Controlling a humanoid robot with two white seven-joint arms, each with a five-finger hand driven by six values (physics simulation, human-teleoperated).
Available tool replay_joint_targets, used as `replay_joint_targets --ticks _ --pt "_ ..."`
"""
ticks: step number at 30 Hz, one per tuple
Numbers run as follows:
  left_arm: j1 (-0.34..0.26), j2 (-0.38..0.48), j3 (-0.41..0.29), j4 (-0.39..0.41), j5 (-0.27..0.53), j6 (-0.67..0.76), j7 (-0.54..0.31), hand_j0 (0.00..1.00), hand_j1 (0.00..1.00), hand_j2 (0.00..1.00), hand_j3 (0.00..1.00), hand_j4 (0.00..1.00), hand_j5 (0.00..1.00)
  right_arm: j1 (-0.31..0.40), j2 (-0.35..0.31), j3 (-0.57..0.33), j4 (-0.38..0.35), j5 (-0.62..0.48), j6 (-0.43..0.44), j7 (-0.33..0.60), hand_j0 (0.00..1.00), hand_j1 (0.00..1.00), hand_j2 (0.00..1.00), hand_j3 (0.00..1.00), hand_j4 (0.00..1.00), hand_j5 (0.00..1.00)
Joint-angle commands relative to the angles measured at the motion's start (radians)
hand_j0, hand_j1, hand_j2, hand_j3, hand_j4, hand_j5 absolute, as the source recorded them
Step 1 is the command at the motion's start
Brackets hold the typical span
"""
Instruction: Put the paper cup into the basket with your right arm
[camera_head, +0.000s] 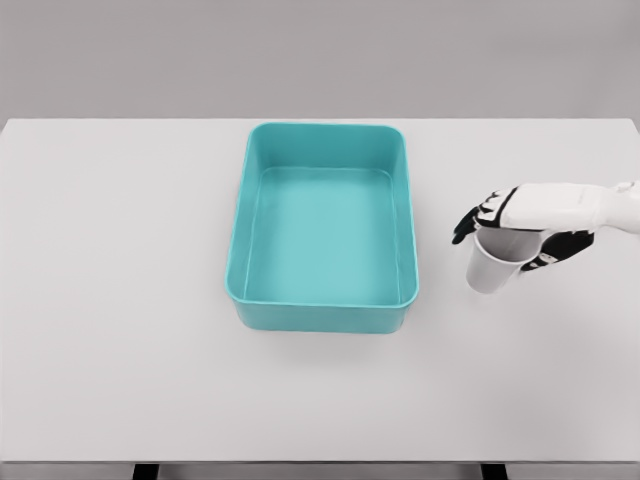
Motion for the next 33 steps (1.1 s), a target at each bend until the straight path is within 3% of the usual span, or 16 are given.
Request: replay_joint_targets --ticks 1,8,17,24,27,33 --pt "0.000 0.000 0.000 0.001 0.000 0.000 0.000 1.00 1.00 1.00 1.00 1.00 1.00 0.000 -0.014 -0.060 -0.030 -0.011 0.006 0.028 0.65 0.65 0.65 0.65 0.65 0.65" --pt "0.000 0.000 0.000 -0.001 0.000 -0.001 0.000 1.00 1.00 1.00 1.00 1.00 1.00 0.000 -0.028 -0.230 -0.092 -0.016 0.006 0.066 0.65 0.65 0.65 0.65 0.65 0.65" --pt "0.000 0.000 0.000 -0.001 0.000 0.000 0.000 1.00 1.00 1.00 1.00 1.00 1.00 -0.112 0.057 -0.246 -0.115 -0.022 0.006 0.088 0.65 0.65 0.65 0.65 0.65 0.65" --pt "0.000 0.000 0.000 0.001 0.000 0.000 0.000 1.00 1.00 1.00 1.00 1.00 1.00 -0.144 0.234 -0.232 -0.111 -0.025 0.011 0.097 0.66 0.66 0.66 0.66 0.66 0.66" --pt "0.000 0.000 0.000 -0.001 0.000 0.000 0.000 1.00 1.00 1.00 1.00 1.00 1.00 -0.172 0.325 -0.226 -0.107 -0.026 0.060 0.118 0.66 0.66 0.66 0.66 0.66 0.66" --pt "0.000 0.000 0.000 -0.001 0.000 -0.001 0.000 1.00 1.00 1.00 1.00 1.00 1.00 -0.204 0.412 -0.129 -0.029 -0.023 0.091 0.143 0.67 0.67 0.67 0.67 0.67 0.67"
